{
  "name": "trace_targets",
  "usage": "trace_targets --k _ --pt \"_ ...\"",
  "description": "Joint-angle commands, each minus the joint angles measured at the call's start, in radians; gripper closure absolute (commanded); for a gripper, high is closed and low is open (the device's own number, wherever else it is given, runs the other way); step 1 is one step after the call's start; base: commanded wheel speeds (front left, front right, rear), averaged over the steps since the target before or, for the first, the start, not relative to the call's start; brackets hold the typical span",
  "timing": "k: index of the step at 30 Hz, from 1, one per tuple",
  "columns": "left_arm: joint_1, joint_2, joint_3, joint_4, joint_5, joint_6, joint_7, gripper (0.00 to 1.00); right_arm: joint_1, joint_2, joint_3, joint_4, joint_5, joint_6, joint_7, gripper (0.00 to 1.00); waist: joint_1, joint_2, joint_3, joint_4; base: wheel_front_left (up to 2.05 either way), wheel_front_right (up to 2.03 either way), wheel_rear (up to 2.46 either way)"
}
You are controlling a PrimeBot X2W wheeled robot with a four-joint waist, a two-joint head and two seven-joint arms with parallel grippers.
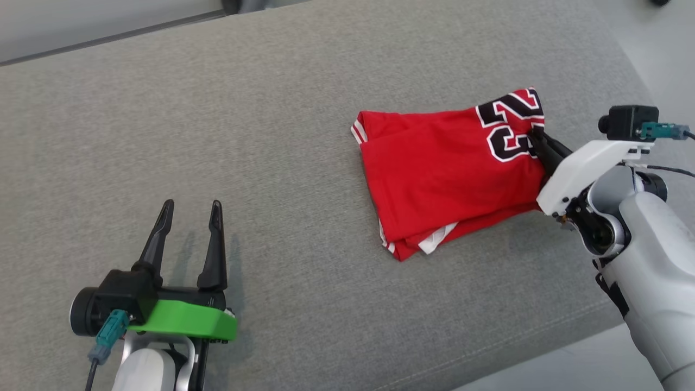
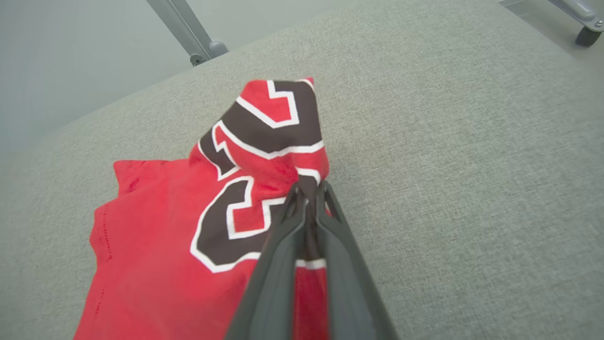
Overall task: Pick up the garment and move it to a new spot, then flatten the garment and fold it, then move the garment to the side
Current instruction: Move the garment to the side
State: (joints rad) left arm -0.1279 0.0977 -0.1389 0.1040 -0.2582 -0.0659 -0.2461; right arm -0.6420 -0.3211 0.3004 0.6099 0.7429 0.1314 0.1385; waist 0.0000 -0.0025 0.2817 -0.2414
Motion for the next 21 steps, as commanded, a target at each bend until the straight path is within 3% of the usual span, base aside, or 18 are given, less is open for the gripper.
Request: trace_targets --k 1,8,21 --pt "-0.023 0.015 -0.002 -0.005 0.008 -0.003 0.007 0.00 -0.035 0.016 0.001 0.010 -0.005 -0.001 -0.013 1.00 0.0000 0.0025 0.094 -0.124 0.00 0.00 0.00" --pt "-0.051 0.032 -0.016 -0.025 0.014 -0.005 0.031 0.00 -0.144 0.038 0.002 0.084 -0.026 -0.001 -0.045 1.00 0.0000 0.0025 0.125 -0.139 0.00 0.00 0.00" --pt "-0.051 0.058 -0.005 -0.099 0.020 0.023 0.049 0.00 -0.344 -0.071 -0.083 0.319 -0.150 -0.001 -0.151 1.00 0.0000 0.0025 0.185 -0.031 0.00 0.00 0.00"
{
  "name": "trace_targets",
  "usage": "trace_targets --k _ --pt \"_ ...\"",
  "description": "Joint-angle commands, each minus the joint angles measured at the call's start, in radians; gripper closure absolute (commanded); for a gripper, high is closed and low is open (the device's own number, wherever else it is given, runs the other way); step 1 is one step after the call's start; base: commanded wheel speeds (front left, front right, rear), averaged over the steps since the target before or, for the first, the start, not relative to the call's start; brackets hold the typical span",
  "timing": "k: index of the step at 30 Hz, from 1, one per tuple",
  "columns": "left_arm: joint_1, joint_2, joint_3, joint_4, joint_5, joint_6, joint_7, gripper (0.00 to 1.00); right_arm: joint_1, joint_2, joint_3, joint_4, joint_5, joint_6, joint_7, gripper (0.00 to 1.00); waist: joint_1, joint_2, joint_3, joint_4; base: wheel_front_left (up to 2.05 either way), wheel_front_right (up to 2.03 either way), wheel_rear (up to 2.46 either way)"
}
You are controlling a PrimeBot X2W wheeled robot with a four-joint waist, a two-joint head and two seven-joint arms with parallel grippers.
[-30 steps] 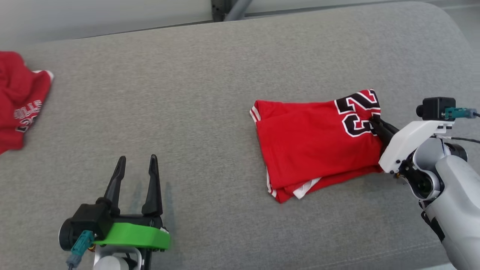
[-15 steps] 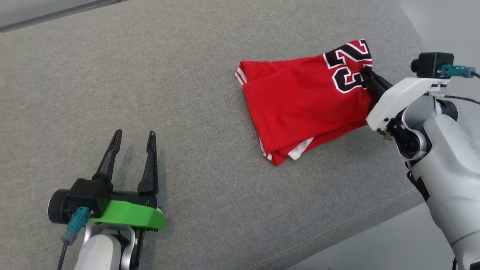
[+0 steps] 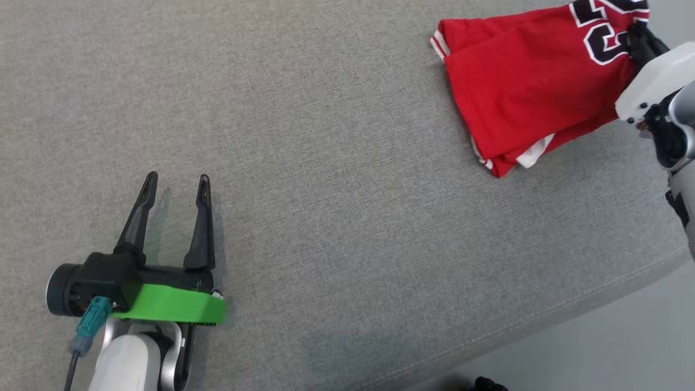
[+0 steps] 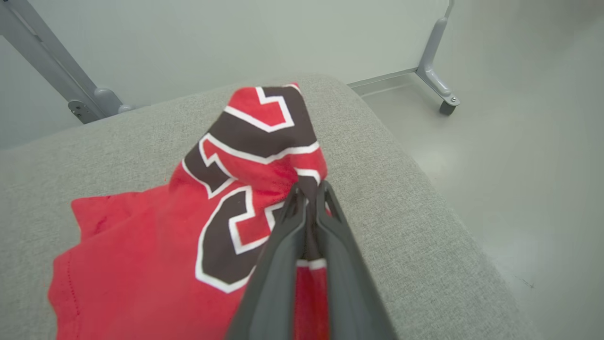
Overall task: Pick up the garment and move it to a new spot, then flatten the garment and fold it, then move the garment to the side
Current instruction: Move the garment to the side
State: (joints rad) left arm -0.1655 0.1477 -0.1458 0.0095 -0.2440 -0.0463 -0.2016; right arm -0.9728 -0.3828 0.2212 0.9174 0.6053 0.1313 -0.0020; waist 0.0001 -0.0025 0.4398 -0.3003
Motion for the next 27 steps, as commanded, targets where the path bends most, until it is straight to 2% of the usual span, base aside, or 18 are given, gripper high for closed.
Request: trace_targets --k 1,9,12,13,14,15,16,17,21,27 --pt "-0.016 0.011 0.002 -0.012 0.006 0.003 0.004 0.00 -0.030 -0.021 -0.011 0.032 -0.029 -0.001 -0.020 1.00 -0.0001 0.0025 0.035 0.035 0.00 0.00 0.00" --pt "-0.027 0.014 -0.014 -0.058 0.017 0.010 0.007 0.00 -0.123 -0.084 -0.091 0.214 -0.131 -0.001 -0.092 1.00 -0.0001 0.0025 0.076 0.096 0.00 0.00 0.00" --pt "-0.027 0.011 -0.024 -0.071 0.022 0.013 0.007 0.00 -0.144 -0.117 -0.104 0.284 -0.206 -0.001 -0.155 1.00 -0.0001 0.0025 0.082 0.117 0.00 0.00 0.00" --pt "-0.025 0.011 -0.024 -0.075 0.024 0.015 0.006 0.00 -0.151 -0.129 -0.111 0.303 -0.234 -0.002 -0.186 0.90 -0.0001 0.0025 0.083 0.123 0.00 0.00 0.00" --pt "-0.023 0.013 -0.025 -0.075 0.024 0.018 0.006 0.00 -0.157 -0.135 -0.128 0.320 -0.251 -0.002 -0.207 0.63 -0.0001 0.0025 0.082 0.127 0.00 0.00 0.00" --pt "-0.020 0.014 -0.024 -0.076 0.024 0.020 0.006 0.00 -0.160 -0.134 -0.141 0.332 -0.273 -0.001 -0.223 0.20 -0.0001 0.0025 0.081 0.131 0.00 0.00 0.00" --pt "-0.020 0.014 -0.024 -0.076 0.024 0.020 0.006 0.00 -0.160 -0.134 -0.141 0.332 -0.273 -0.001 -0.223 0.20 -0.0001 0.0025 0.081 0.131 0.00 0.00 0.00" --pt "-0.016 0.015 -0.025 -0.075 0.023 0.020 0.005 0.00 -0.161 -0.135 -0.155 0.341 -0.298 -0.001 -0.237 0.00 -0.0001 0.0025 0.080 0.134 0.00 0.00 0.00" --pt "-0.003 0.015 -0.027 -0.070 0.017 0.023 0.001 0.00 -0.158 -0.129 -0.219 0.355 -0.376 -0.002 -0.260 0.00 -0.0001 0.0025 0.065 0.138 0.00 0.00 0.00" --pt "0.010 0.013 -0.034 -0.058 0.011 0.026 -0.002 0.00 -0.120 -0.054 -0.290 0.289 -0.466 -0.002 -0.263 0.00 -0.0001 0.0025 0.030 0.132 0.00 0.00 0.00"
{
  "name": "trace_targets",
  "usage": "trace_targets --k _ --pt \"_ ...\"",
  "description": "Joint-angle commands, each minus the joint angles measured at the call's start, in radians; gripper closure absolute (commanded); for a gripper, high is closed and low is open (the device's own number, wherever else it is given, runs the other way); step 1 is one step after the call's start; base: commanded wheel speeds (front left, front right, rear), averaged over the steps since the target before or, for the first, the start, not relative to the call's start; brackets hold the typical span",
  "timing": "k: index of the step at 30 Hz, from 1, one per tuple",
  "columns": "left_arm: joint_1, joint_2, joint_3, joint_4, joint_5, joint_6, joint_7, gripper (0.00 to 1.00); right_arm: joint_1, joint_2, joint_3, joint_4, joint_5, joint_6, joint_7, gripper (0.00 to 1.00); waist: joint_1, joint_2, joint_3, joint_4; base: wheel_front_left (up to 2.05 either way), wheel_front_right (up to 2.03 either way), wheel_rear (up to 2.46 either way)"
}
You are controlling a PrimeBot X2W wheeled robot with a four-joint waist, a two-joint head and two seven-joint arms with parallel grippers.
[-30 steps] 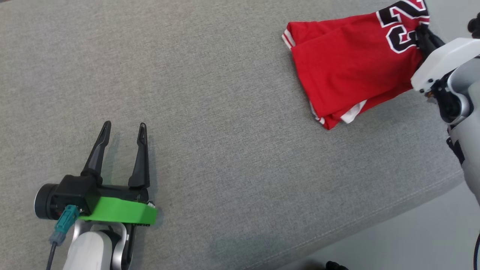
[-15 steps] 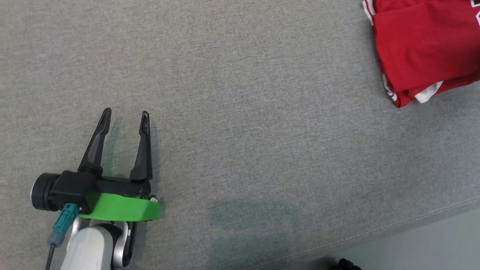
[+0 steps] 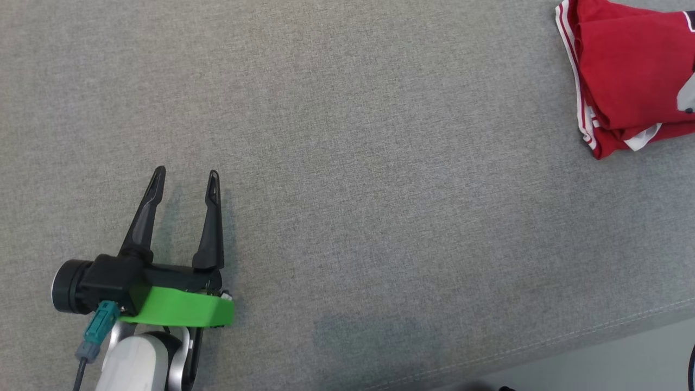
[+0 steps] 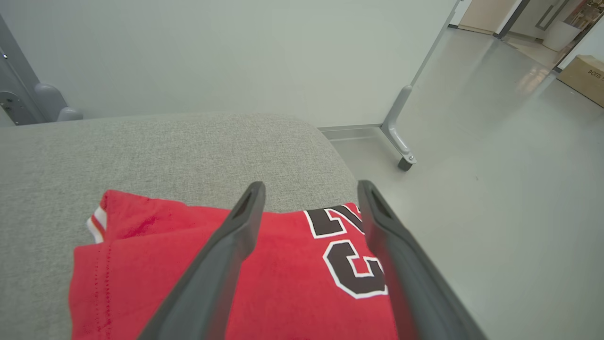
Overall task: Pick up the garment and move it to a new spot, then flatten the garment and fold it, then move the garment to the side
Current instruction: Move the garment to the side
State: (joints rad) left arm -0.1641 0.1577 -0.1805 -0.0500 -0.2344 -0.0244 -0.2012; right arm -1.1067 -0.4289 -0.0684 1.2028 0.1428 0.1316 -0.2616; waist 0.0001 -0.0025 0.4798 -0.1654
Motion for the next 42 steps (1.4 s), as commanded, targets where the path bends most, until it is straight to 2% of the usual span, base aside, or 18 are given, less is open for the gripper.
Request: trace_targets --k 1,8,15,17,25,32,37,42 --pt "0.010 0.001 -0.002 0.003 0.000 0.004 -0.003 0.00 0.023 0.004 -0.007 -0.015 -0.015 -0.002 -0.003 0.00 -0.0001 0.0025 -0.018 -0.005 0.00 0.00 0.00" --pt "0.024 -0.009 0.004 0.023 -0.027 0.004 -0.022 0.00 0.102 0.081 -0.013 -0.165 -0.069 -0.002 -0.004 0.00 -0.0001 0.0025 -0.108 -0.004 0.00 0.00 0.00" --pt "0.039 -0.033 0.014 0.077 -0.056 0.010 -0.045 0.00 0.223 0.158 0.030 -0.319 -0.019 -0.002 -0.003 0.00 -0.0001 0.0025 -0.243 0.020 0.00 0.00 0.00" --pt "0.052 -0.044 0.019 0.113 -0.065 0.014 -0.053 0.00 0.295 0.188 0.062 -0.389 0.012 -0.002 -0.003 0.00 -0.0001 0.0025 -0.304 0.033 0.00 0.00 0.00" --pt "0.119 -0.067 0.051 0.197 -0.095 0.030 -0.064 0.00 0.522 0.247 0.142 -0.574 0.101 -0.002 -0.003 0.00 -0.0001 0.0025 -0.431 0.074 0.00 0.00 0.00" --pt "0.167 -0.074 0.077 0.227 -0.092 0.033 -0.064 0.00 0.719 0.286 0.156 -0.721 0.130 -0.002 -0.003 0.00 -0.0001 0.0025 -0.485 0.109 0.00 0.00 0.00" --pt "0.200 -0.081 0.104 0.228 -0.072 0.048 -0.064 0.00 0.854 0.321 0.142 -0.834 0.100 -0.002 0.015 0.00 -0.0001 0.0025 -0.495 0.123 0.00 0.00 0.00" --pt "0.226 -0.088 0.118 0.226 -0.066 0.039 -0.064 0.00 0.959 0.353 0.103 -0.943 0.060 -0.002 0.023 0.00 -0.0001 0.0025 -0.501 0.134 0.00 0.00 0.00"
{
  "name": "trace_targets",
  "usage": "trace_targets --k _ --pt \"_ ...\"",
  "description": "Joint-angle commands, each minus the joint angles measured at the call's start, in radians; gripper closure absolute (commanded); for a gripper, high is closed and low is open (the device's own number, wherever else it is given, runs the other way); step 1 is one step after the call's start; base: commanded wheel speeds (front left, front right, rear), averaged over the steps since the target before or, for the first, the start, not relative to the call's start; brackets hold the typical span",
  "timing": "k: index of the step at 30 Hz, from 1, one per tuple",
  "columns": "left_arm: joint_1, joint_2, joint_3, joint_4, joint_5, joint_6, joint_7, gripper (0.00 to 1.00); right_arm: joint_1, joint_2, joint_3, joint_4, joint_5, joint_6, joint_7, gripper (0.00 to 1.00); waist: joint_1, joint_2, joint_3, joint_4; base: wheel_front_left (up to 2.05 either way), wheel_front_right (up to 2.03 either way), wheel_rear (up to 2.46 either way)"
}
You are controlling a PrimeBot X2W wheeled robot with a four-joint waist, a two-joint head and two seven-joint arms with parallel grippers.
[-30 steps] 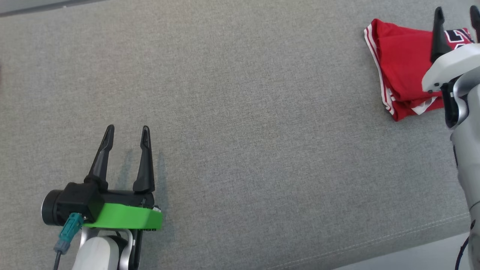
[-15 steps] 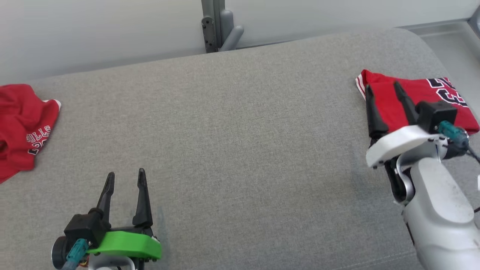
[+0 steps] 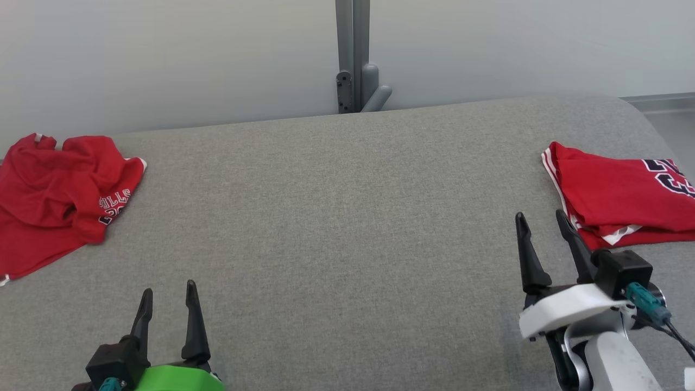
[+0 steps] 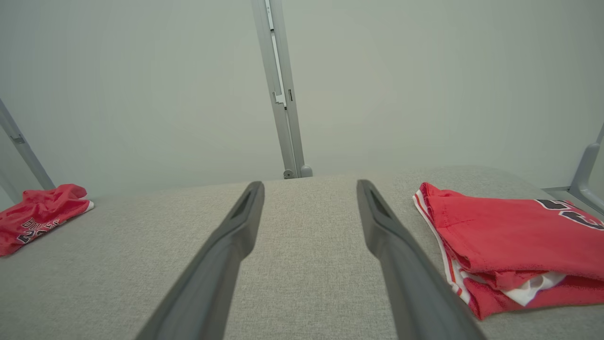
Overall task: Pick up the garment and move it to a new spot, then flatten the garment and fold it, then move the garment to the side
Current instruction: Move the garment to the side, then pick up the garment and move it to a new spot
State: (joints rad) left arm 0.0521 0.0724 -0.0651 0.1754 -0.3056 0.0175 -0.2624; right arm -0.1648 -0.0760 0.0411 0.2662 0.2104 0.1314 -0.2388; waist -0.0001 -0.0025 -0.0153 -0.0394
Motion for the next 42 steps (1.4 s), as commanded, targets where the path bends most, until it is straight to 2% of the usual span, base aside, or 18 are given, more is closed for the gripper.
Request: trace_targets --k 1,11,35,42 --pt "0.011 -0.005 0.002 0.003 0.006 -0.006 -0.003 0.00 0.041 0.007 -0.014 -0.023 -0.011 -0.002 0.002 0.00 0.0001 0.0025 -0.007 0.012 0.00 0.00 0.00" --pt "0.011 -0.012 0.017 0.015 0.013 -0.015 -0.003 0.00 0.147 0.025 -0.005 -0.125 0.038 -0.001 0.012 0.00 0.0001 0.0025 -0.003 0.012 0.00 0.00 0.00" --pt "-0.008 -0.020 0.016 0.025 0.024 -0.029 -0.003 0.00 0.151 0.025 0.000 -0.109 0.036 -0.001 0.016 0.00 0.0001 0.0025 -0.001 0.030 0.00 0.00 0.00" --pt "-0.016 -0.021 0.022 0.018 0.025 -0.024 -0.003 0.00 0.157 0.025 0.005 -0.116 0.035 -0.001 0.018 0.00 0.0001 0.0025 -0.001 0.078 0.00 0.00 0.00"
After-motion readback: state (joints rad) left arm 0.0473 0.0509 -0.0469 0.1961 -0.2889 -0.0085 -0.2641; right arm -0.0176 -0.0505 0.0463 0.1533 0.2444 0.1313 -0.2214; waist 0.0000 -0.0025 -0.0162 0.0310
